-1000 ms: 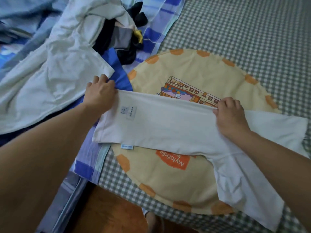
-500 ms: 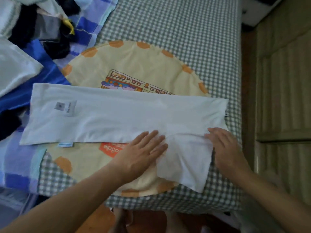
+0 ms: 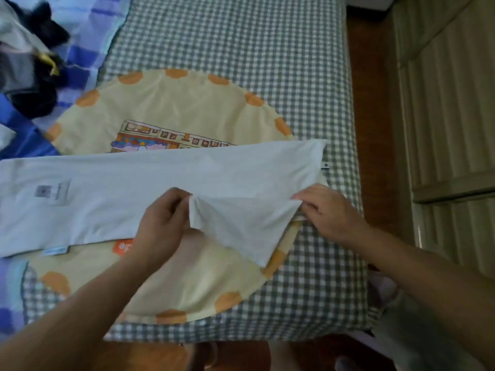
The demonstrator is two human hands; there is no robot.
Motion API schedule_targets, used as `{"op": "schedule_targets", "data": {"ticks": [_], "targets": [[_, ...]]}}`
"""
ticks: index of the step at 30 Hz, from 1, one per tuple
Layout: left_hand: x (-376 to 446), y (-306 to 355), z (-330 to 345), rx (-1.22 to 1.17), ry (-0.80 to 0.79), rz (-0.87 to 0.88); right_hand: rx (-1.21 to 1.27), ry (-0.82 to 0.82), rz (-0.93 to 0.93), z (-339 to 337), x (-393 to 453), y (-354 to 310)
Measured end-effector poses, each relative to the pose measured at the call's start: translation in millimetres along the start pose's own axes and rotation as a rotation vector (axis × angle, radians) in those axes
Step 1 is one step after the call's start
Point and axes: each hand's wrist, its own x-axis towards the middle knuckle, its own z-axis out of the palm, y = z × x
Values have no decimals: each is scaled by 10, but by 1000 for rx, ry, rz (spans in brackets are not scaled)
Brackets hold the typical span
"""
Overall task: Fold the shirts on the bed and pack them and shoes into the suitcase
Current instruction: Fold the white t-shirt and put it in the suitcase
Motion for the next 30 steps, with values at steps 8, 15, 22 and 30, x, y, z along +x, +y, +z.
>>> {"op": "schedule_targets", "data": {"ticks": [8, 15, 22, 30], "targets": [[430, -1, 155, -167, -60, -662, 362, -19, 567, 85, 354, -153], [401, 109, 98, 47, -220, -408, 190, -148, 276, -8, 270, -128], [631, 147, 119, 109, -50, -411, 106, -49, 28, 70, 685, -360], [565, 141, 166, 100, 69, -480, 376, 11, 636, -33, 935, -493]]}}
